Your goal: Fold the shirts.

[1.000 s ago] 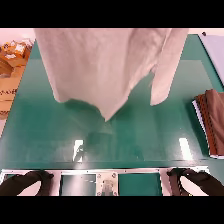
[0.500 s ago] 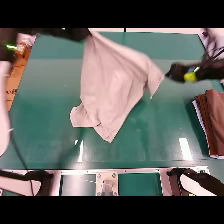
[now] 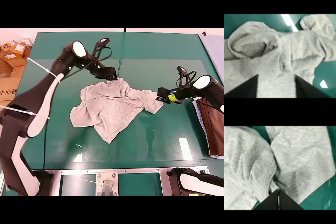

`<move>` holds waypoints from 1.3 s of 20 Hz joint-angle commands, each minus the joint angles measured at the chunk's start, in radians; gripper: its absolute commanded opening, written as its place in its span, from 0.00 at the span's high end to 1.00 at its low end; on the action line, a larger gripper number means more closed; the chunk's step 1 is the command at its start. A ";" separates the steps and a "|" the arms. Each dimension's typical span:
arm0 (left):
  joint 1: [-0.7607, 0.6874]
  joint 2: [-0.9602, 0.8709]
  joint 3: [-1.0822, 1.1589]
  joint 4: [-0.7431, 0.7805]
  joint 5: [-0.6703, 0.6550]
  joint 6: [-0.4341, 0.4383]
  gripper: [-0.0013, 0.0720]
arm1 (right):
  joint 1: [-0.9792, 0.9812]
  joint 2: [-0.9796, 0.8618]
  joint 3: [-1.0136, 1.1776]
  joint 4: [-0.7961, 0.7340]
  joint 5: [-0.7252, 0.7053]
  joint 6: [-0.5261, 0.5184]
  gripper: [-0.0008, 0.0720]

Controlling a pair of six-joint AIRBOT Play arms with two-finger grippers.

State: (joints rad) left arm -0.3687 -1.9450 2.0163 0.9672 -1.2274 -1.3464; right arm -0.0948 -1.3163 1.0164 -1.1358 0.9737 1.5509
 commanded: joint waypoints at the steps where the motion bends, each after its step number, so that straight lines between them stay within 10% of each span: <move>1: 0.086 0.026 0.039 0.020 -0.222 -0.070 0.81 | -0.060 -0.017 0.044 0.002 0.014 -0.023 0.98; 2: 0.124 0.050 0.037 0.021 -0.278 -0.082 0.95 | -0.083 -0.017 0.055 0.002 0.021 -0.026 0.98; 10: 0.202 0.281 -0.157 0.319 -0.459 -0.157 0.96 | -0.333 -0.002 0.019 -0.018 0.134 -0.026 0.98; 15: 0.223 0.517 -0.708 0.387 -0.240 -0.204 0.96 | -0.405 0.158 -0.217 -0.016 0.139 0.002 0.97; 20: 0.347 0.567 -1.017 0.143 -0.089 -0.225 0.95 | -0.386 0.267 -0.364 -0.005 0.138 0.000 0.97; 21: 0.347 0.567 -1.046 0.094 -0.047 -0.224 0.79 | -0.386 0.267 -0.364 -0.001 0.137 0.000 0.97; 22: 0.338 0.567 -1.072 0.043 0.005 -0.224 0.27 | -0.385 0.267 -0.363 0.007 0.137 0.000 0.97; 23: 0.323 0.567 -1.098 -0.006 0.071 -0.223 0.04 | -0.384 0.267 -0.363 0.010 0.134 0.000 0.97; 26: 0.257 0.559 -1.149 -0.047 0.293 -0.224 0.04 | -0.380 0.267 -0.363 0.020 0.132 -0.008 0.97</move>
State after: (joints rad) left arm -0.0753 -1.3849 0.9356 1.0126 -1.1515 -1.5696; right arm -0.4782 -1.0565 0.6624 -1.1286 1.1095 1.5501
